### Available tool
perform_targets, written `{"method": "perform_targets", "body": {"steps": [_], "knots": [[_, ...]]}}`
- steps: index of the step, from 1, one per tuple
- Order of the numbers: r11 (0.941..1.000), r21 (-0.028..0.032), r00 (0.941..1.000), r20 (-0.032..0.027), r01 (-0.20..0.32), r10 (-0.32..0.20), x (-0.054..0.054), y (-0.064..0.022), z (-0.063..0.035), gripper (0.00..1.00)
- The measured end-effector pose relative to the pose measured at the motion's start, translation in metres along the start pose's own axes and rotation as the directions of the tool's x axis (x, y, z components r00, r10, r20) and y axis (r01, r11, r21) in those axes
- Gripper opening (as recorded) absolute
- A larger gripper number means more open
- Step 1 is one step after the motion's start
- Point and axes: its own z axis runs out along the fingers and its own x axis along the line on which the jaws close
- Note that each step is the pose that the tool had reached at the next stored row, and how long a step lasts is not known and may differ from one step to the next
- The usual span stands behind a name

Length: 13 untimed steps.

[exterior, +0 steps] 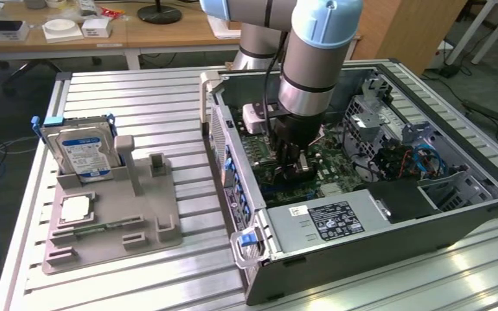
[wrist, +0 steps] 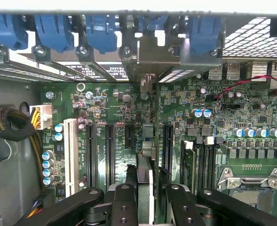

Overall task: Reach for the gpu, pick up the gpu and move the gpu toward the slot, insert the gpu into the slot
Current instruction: 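Insert the gpu into the slot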

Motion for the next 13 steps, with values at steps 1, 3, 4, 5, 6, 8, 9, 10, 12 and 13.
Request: {"method": "perform_targets", "body": {"steps": [1, 3, 4, 5, 6, 8, 9, 10, 12, 13], "knots": [[1.0000, 0.0001, 1.0000, 0.0003, 0.000, 0.000, 0.0000, 0.0000, -0.0002, 0.28], [1.0000, 0.0001, 1.0000, 0.0008, 0.000, 0.000, -0.0001, 0.0000, -0.0028, 0.28], [1.0000, 0.0000, 1.0000, 0.0010, 0.000, 0.000, -0.0001, 0.0000, -0.0041, 0.28], [1.0000, 0.0000, 1.0000, 0.0034, 0.000, 0.000, 0.0000, 0.0000, -0.0043, 0.28], [1.0000, 0.0000, 1.0000, 0.0038, 0.000, 0.000, 0.0000, 0.0000, -0.0043, 0.28], [1.0000, 0.0000, 1.0000, 0.0040, 0.000, 0.000, 0.0000, -0.0001, -0.0043, 0.28], [1.0000, -0.0001, 1.0000, 0.0040, 0.000, 0.000, 0.0000, -0.0001, -0.0043, 0.28], [1.0000, -0.0001, 1.0000, 0.0040, 0.000, 0.000, 0.0000, -0.0001, -0.0043, 0.28], [1.0000, 0.0000, 1.0000, 0.0040, 0.001, -0.001, 0.0000, -0.0001, -0.0043, 0.28], [1.0000, -0.0001, 1.0000, 0.0040, 0.002, -0.002, 0.0000, -0.0001, -0.0043, 0.28]]}}
